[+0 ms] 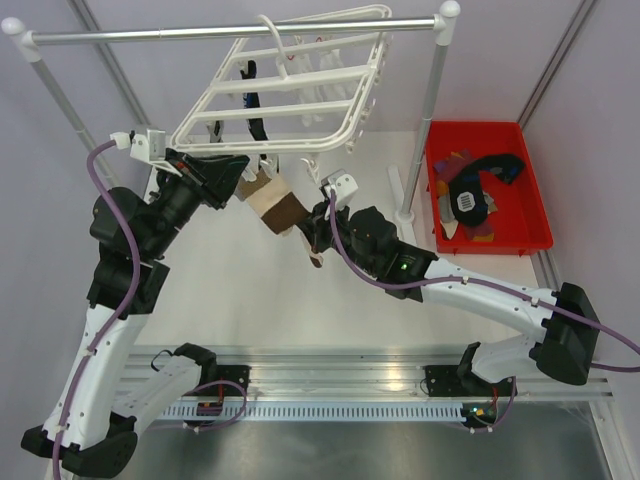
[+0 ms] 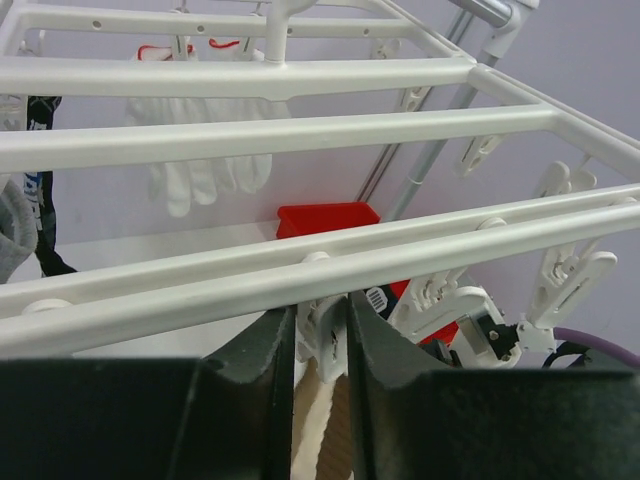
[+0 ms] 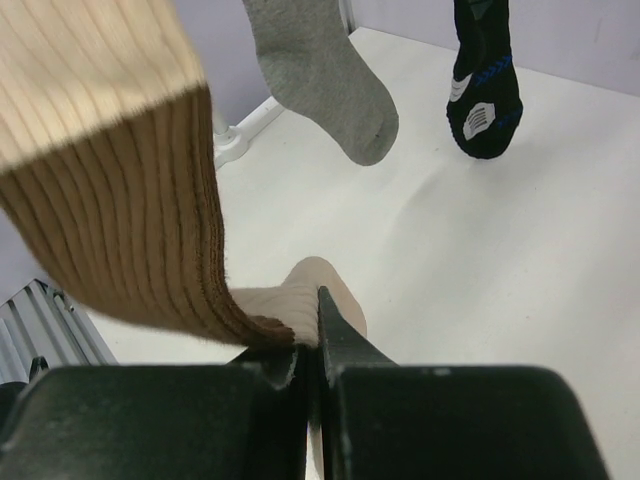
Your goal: Remove the socks clipped to the hanger
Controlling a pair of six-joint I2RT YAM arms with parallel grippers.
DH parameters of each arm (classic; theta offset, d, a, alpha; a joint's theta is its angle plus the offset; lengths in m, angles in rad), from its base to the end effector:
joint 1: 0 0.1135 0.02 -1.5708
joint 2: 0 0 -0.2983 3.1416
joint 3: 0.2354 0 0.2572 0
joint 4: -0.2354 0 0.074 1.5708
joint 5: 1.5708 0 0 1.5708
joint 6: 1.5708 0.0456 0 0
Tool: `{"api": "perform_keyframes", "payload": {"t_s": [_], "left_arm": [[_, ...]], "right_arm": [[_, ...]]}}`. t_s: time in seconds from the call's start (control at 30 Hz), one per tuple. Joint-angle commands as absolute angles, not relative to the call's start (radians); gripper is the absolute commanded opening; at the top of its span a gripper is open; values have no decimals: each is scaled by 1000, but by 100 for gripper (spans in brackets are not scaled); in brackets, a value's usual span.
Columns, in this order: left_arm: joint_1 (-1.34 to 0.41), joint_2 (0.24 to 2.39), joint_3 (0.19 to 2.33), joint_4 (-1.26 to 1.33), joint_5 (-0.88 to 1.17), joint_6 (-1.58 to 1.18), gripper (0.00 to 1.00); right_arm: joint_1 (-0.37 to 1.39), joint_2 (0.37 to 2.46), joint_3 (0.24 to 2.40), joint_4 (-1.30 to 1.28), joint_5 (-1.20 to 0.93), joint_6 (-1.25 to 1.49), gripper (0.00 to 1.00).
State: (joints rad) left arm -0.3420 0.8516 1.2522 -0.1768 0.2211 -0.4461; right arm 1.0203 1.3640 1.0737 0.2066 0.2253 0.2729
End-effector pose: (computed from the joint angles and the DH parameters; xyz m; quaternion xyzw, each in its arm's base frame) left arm 0.1341 -0.0584 0.5170 0.0539 0.6236 -0.3618 0.6909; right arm 0.1832 0.2790 0.3814 -0.1962 0.7087 0.3392 0.5867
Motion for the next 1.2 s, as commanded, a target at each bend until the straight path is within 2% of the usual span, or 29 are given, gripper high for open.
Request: {"api": "perform_keyframes", "payload": {"t_s": [0.0,0.13,0.37,0.5,0.63,0.77,0.97,1.1,1.17], "left_arm": [[-337,853,1264,-121,252,-466,22],[-339,854,1255,-113,259,-474,3],[-337,854,1244,-114,268,-476,2],[-337,853,1246,-124,271,-474,2],[-337,851,1238,-130,276,-474,2],[-337,847,1229,-133,276,-469,2],[-337,845,1221,-140,290,-474,2],[-337,851,1224,-143,301,-472,2],[-337,857,1226,-144,307,-477,2]], "right_arm": [[1012,1333,1072,218,213,288,1],[1009,1336,1074,218,209,288,1],[999,1313,1075,161,277,308,1],[937,1212,970,105,308,365,1],[740,1085,922,3,295,413,1],[510,1081,974,-127,212,443,1],[93,1228,1090,-190,14,512,1],[-32,1370,1172,-216,35,526,1],[-43,1445,1209,-224,95,523,7]]}}
